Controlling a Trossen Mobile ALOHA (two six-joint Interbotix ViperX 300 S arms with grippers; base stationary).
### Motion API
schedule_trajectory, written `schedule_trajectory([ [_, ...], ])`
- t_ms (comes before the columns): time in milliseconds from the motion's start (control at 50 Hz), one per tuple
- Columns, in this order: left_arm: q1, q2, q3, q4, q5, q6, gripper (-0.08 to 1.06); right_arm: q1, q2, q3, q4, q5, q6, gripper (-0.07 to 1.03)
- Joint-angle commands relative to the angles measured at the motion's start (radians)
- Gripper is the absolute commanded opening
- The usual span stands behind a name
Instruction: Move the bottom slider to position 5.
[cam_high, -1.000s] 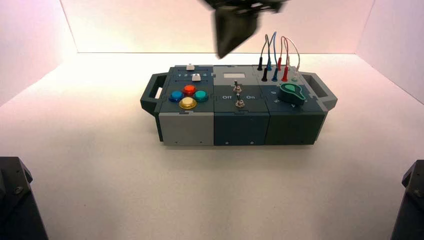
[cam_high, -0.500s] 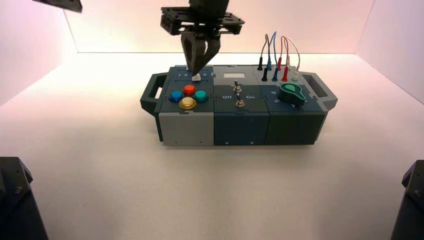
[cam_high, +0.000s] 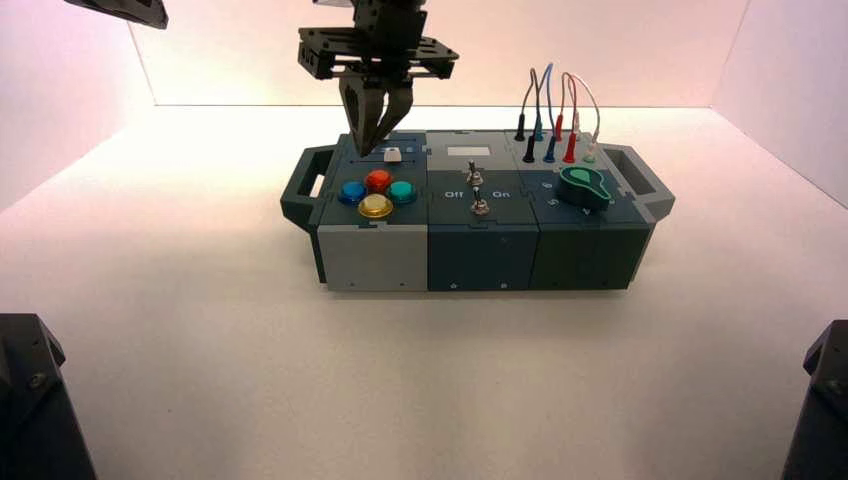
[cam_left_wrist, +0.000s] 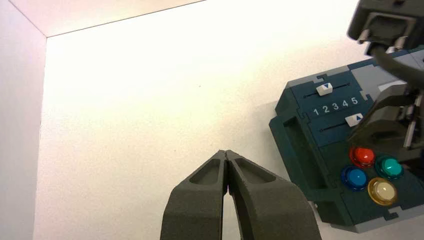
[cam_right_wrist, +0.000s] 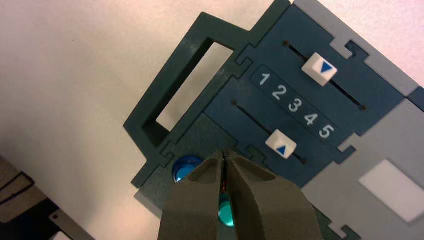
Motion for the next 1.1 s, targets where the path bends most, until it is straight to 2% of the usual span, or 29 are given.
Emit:
schedule_trajectory([
  [20,0.003,-0.012,-0.025,-0.002,-0.002,-0.003,-0.03,-0.021,-0.008,-0.032,0.0,-0.002,0.005,-0.02],
  [400,0.003,-0.021,-0.025,-0.003,-0.003,-0.003,-0.03,-0.06,0.023,-0.071,-0.02,0.003,0.002,-0.02],
  [680,0.003,-0.021,-0.023,-0.002,-0.003,-0.003,-0.03,-0.067,0.048,-0.106,-0.029,0.038,0.0,-0.02],
  [1100,0.003,-0.021,-0.025,-0.002,-0.003,-0.003,-0.03,-0.071,0.043,-0.081,-0.037,0.043,0.0,-0.02],
])
